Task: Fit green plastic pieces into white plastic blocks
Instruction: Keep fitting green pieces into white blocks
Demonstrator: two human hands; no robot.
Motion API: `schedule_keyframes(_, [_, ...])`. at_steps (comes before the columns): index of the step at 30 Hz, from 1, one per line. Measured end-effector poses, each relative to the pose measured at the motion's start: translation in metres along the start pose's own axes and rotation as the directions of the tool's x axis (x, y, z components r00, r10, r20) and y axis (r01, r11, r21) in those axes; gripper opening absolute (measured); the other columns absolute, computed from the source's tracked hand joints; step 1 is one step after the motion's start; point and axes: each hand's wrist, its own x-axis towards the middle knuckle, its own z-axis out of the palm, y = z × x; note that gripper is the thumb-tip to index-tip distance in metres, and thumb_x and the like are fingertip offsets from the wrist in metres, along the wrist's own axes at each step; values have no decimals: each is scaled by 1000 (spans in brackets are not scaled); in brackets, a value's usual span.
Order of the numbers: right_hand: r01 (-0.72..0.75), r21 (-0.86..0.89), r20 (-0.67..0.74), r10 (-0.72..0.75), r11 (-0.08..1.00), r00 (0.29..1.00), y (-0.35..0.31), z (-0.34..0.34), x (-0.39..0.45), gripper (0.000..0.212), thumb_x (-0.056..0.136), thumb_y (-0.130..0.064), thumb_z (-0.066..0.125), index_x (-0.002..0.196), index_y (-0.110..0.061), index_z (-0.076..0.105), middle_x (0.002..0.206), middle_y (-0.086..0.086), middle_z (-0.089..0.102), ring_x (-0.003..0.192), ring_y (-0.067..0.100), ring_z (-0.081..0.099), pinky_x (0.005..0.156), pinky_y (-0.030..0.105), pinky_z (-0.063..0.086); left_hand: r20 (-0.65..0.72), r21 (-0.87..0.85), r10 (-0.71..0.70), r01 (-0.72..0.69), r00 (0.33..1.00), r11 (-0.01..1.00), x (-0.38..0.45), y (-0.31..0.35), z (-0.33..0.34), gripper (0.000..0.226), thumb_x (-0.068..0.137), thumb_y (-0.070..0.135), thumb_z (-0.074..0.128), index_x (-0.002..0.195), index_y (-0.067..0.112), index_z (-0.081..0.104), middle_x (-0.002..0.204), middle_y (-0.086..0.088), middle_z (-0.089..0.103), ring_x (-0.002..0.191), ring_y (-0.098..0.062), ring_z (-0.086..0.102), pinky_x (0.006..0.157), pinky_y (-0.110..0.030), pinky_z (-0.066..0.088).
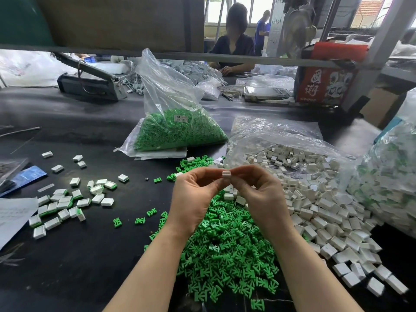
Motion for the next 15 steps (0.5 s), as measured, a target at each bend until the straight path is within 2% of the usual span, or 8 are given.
schedule_keyframes(2, [24, -15, 5, -23, 1000, 1000, 0, 0, 0, 11, 85, -5, 69, 90, -14, 70, 87, 6, 73, 85, 25, 67, 80, 35, 56, 3, 28, 30, -30, 1000, 999, 0, 0, 0, 22, 72, 9, 79, 94, 6, 74, 87, -7, 76, 83, -16, 72, 75, -20, 55])
schedule_keyframes(4, [31, -38, 5, -31, 999, 1000, 1, 0, 1, 10, 84, -6, 70, 90, -14, 71, 86, 4, 73, 83, 22, 67, 76, 29, 57, -8, 47, 43, -43, 999, 998, 0, 0, 0, 23, 71, 15, 80, 92, 9, 75, 87, -7, 76, 83, -17, 71, 76, -22, 56])
schedule_keyframes(6, [6, -188, 11, -4, 982, 1000, 3, -2, 0, 9, 85, -11, 73, 90, -18, 72, 83, -2, 73, 78, 12, 67, 71, 23, 56, -52, 51, 43, -41, 998, 998, 2, -1, -2, 18, 73, 16, 80, 89, 11, 74, 83, -5, 76, 78, -14, 69, 74, -21, 55])
schedule_keyframes(8, [-38, -484, 86, 91, 874, 992, 6, -2, -1, 10, 85, -25, 75, 95, -27, 72, 89, -11, 72, 83, 4, 66, 78, 23, 56, -104, 39, 44, -40, 994, 998, 3, -1, -4, 13, 77, 12, 79, 88, 11, 72, 78, -2, 74, 73, -9, 67, 71, -19, 53])
schedule_keyframes(11, [32, -818, 229, 274, 574, 934, 6, 6, -5, 39, 79, -53, 72, 114, -36, 67, 113, -17, 65, 110, 5, 54, 102, 32, 45, -154, 23, 48, -46, 987, 999, 4, 0, -8, 16, 74, 20, 78, 86, 13, 71, 77, -3, 74, 74, -12, 69, 70, -20, 54])
schedule_keyframes(13, [101, -882, 253, 283, 460, 925, 5, 13, -7, 34, 83, -52, 70, 114, -40, 66, 115, -16, 64, 112, 8, 51, 104, 33, 41, -166, 18, 46, -43, 985, 999, 3, 1, -9, 20, 71, 25, 78, 86, 15, 71, 77, -3, 75, 75, -13, 69, 70, -21, 54])
schedule_keyframes(15, [128, -897, 245, 236, 424, 940, 5, 14, -6, 19, 89, -41, 67, 108, -38, 68, 109, -14, 68, 107, 10, 56, 101, 32, 46, -167, 22, 42, -39, 985, 999, 3, 1, -8, 21, 70, 26, 77, 87, 16, 72, 77, -2, 75, 75, -13, 69, 70, -21, 55])
